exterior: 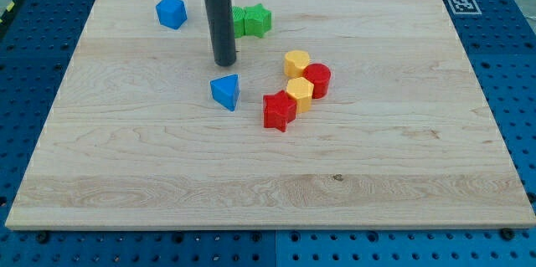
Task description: Nudge the blue triangle right a bit
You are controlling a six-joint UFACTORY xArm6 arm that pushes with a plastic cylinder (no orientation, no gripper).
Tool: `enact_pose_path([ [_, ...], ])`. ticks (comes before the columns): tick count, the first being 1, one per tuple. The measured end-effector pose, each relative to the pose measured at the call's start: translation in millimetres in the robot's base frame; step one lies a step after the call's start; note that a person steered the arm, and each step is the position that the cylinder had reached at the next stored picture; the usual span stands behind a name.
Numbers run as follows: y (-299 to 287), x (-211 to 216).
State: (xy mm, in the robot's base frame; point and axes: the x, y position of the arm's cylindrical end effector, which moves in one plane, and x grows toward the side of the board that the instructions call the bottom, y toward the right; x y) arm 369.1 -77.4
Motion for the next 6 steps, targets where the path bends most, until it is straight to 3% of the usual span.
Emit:
enact_pose_path([
  [2,-73,-23],
  [6,-94,84],
])
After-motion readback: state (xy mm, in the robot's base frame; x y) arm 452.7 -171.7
